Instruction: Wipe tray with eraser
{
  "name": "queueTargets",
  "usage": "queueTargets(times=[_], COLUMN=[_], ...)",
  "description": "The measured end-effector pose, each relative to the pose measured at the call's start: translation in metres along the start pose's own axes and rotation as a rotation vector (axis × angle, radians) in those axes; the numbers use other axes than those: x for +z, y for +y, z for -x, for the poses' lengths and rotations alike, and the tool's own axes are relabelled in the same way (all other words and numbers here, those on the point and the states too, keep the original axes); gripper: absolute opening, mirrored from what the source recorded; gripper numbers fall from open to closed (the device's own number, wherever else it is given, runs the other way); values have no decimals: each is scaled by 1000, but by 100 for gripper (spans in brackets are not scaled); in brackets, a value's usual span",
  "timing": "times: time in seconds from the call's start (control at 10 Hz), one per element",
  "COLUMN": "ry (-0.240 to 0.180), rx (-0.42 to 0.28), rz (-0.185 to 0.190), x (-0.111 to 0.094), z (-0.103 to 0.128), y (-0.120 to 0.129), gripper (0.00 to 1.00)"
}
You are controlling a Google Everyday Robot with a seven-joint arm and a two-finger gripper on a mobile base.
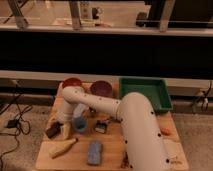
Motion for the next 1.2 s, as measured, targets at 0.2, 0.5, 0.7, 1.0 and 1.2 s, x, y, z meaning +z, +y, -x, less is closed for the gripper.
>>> queueTargets(times=[0.2, 0.5, 0.7, 1.0, 1.2], ry=[5, 3, -1, 3, 3], rx=[-6, -9, -8, -11, -12], rz=[3, 11, 13, 14, 11], x=[-3, -4, -7, -9, -9], z=[1, 3, 4, 4, 4], y=[1, 3, 3, 3, 1], gripper=[57, 27, 8, 4, 4])
